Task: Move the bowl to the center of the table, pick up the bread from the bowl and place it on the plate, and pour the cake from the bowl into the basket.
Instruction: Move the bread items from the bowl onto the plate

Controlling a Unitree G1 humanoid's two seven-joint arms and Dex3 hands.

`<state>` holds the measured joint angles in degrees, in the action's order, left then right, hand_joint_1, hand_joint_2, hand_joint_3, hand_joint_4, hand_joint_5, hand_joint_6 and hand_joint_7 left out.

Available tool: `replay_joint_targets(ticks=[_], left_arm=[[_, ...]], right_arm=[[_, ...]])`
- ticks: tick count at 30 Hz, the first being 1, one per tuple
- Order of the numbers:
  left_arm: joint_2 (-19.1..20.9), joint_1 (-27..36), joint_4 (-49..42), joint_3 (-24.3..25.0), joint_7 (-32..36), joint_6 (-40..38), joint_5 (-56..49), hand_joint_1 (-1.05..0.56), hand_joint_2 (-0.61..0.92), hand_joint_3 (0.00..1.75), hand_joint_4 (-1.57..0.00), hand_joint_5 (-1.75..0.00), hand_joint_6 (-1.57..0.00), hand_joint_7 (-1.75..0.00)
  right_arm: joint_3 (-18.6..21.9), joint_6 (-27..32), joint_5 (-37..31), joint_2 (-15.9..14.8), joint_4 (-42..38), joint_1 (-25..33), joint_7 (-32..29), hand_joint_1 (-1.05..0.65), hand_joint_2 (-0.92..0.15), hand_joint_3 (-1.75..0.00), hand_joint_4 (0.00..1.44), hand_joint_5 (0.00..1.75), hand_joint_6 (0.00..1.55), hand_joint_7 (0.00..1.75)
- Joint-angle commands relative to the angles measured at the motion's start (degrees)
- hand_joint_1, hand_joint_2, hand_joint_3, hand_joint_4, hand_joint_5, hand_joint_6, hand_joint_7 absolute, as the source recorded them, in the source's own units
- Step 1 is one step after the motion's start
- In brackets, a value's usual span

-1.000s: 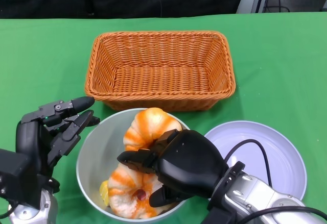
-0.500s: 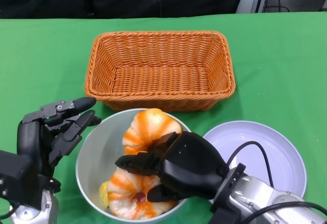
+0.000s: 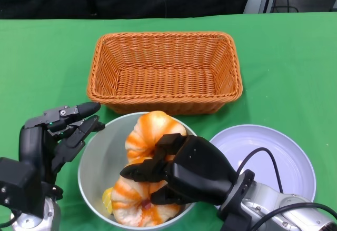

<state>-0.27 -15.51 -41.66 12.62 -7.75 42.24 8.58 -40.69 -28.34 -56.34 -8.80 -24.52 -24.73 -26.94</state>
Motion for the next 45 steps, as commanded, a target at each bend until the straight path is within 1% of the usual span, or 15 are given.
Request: replay_joint_targets(ticks=[1, 6, 11, 12, 15, 17, 19, 23, 28, 36, 39, 42, 44, 45], left_arm=[[1.0, -0.7, -1.2, 0.1, 0.0, 1.5, 0.0, -0.35, 0.92, 0.08, -0.97, -0.87, -1.28, -0.06], [1.1, -1.1, -2.0, 0.3, -0.8, 1.4, 0.9, -0.34, 0.92, 0.09, -0.98, -0.86, -1.28, -0.06], [1.2, -1.3, -2.5, 0.5, -1.8, 1.5, 1.6, -0.37, 0.92, 0.08, -0.97, -0.85, -1.28, -0.06], [1.3, -1.3, -2.7, 0.5, -2.1, 1.6, 1.6, -0.37, 0.92, 0.08, -0.97, -0.85, -1.28, -0.05], [1.0, -1.5, -3.1, 1.0, -3.5, 1.4, 3.3, -0.36, 0.92, 0.08, -0.97, -0.84, -1.28, -0.05], [0.6, -1.7, -3.3, 1.3, -4.2, 1.3, 4.3, -0.36, 0.92, 0.06, -0.98, -0.83, -1.29, -0.06], [0.4, -1.9, -3.6, 1.5, -4.5, 1.4, 4.7, -0.35, 0.92, 0.05, -0.98, -0.82, -1.29, -0.06], [0.5, -1.8, -3.3, 1.4, -3.6, 1.3, 3.8, -0.36, 0.92, 0.05, -0.98, -0.83, -1.29, -0.06], [0.8, -1.7, -3.2, 1.3, -2.9, 1.2, 2.7, -0.38, 0.92, 0.06, -1.0, -0.85, -1.29, -0.06], [1.0, -2.2, -4.1, 1.5, -2.7, 1.2, 2.5, -0.35, 0.92, 0.06, -0.99, -0.88, -1.29, -0.06], [0.9, -2.4, -4.5, 1.6, -2.6, 1.1, 2.6, -0.33, 0.92, 0.04, -0.99, -0.87, -1.3, -0.06], [1.0, -2.3, -4.7, 1.5, -2.2, 1.2, 2.1, -0.33, 0.92, 0.04, -0.99, -0.87, -1.29, -0.06], [1.0, -2.3, -4.7, 1.4, -2.4, 1.2, 2.3, -0.32, 0.92, 0.04, -0.99, -0.86, -1.29, -0.06], [1.1, -2.4, -4.8, 1.4, -2.4, 1.2, 2.3, -0.32, 0.92, 0.04, -0.99, -0.86, -1.29, -0.06]], right_arm=[[-0.5, -0.8, -0.2, -0.8, -2.3, -0.2, -0.5, -0.21, -0.83, 0.0, 0.77, 0.97, 1.13, 0.02], [0.1, -2.3, 1.0, -0.3, -3.7, -0.7, -2.0, -0.19, -0.82, 0.0, 0.76, 0.99, 1.14, 0.02], [1.8, -4.0, 2.8, 0.2, -4.2, -1.1, -5.0, -0.17, -0.85, -0.01, 0.78, 1.01, 1.15, 0.03], [2.4, -4.5, 3.8, 0.2, -3.6, -1.0, -4.6, -0.17, -0.85, -0.01, 0.77, 1.0, 1.15, 0.02], [4.4, -6.2, 7.6, 0.2, -2.1, -0.7, -2.3, -0.2, -0.86, 0.0, 0.77, 0.87, 1.13, 0.01], [5.7, -7.7, 9.9, 0.3, -1.8, -0.7, -1.8, -0.2, -0.85, 0.0, 0.79, 0.85, 1.14, 0.01], [6.9, -9.0, 11.8, 0.7, -1.4, -0.5, -1.6, -0.18, -0.84, 0.0, 0.8, 0.88, 1.15, 0.02], [9.2, -9.6, 15.5, 1.1, 0.8, 0.4, 1.0, -0.18, -0.83, 0.0, 0.77, 0.96, 1.15, 0.02], [11.8, -8.7, 19.1, 1.7, 4.2, 1.6, 5.1, -0.19, -0.83, 0.0, 0.79, 0.95, 1.15, 0.02], [16.0, -1.0, 30.2, 2.4, 14.2, 6.5, 18.9, -0.15, -0.84, 0.0, 0.8, 0.95, 1.15, 0.01], [17.6, 3.5, 35.4, 2.1, 18.6, 8.2, 25.0, -0.17, -0.85, -0.01, 0.79, 0.95, 1.14, 0.01], [20.0, 10.1, 40.8, 1.6, 24.9, 10.7, 30.7, -0.18, -0.84, 0.0, 0.79, 0.95, 1.16, 0.02], [20.9, 13.0, 42.0, 1.3, 27.7, 11.6, 32.9, -0.2, -0.84, 0.0, 0.79, 0.96, 1.16, 0.02], [21.9, 15.4, 42.8, 0.6, 30.3, 12.5, 34.3, -0.2, -0.84, 0.0, 0.78, 0.96, 1.16, 0.02]])
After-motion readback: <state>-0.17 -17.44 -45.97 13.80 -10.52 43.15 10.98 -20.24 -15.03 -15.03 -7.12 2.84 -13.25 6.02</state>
